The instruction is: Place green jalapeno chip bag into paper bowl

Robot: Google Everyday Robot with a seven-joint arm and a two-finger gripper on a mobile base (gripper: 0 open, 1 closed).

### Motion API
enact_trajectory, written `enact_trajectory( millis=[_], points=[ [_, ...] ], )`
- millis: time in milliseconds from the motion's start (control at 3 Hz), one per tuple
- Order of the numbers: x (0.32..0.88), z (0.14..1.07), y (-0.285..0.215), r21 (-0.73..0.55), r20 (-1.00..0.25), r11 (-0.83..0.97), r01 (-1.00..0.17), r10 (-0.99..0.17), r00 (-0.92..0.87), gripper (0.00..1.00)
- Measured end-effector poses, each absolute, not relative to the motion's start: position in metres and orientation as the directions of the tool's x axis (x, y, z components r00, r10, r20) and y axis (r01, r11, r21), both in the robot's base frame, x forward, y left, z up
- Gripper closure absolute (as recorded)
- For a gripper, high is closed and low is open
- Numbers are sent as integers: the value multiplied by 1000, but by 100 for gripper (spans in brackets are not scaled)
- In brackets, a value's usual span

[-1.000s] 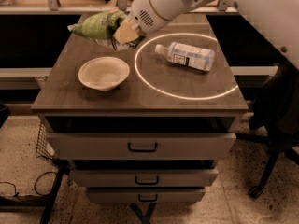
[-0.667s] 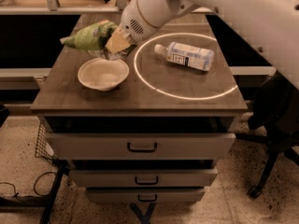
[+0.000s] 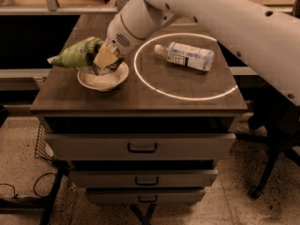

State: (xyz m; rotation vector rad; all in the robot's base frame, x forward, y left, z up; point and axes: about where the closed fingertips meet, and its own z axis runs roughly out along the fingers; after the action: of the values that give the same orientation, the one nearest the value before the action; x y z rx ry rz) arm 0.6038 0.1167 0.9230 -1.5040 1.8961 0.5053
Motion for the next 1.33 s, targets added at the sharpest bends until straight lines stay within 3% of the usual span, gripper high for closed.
enact_trajectory(
  millis=[1000, 1333],
  points=[
    [601, 924, 121, -99, -697, 257, -961, -708, -117, 7],
    [600, 924, 122, -100, -696, 255, -962, -708, -115, 0]
  ],
)
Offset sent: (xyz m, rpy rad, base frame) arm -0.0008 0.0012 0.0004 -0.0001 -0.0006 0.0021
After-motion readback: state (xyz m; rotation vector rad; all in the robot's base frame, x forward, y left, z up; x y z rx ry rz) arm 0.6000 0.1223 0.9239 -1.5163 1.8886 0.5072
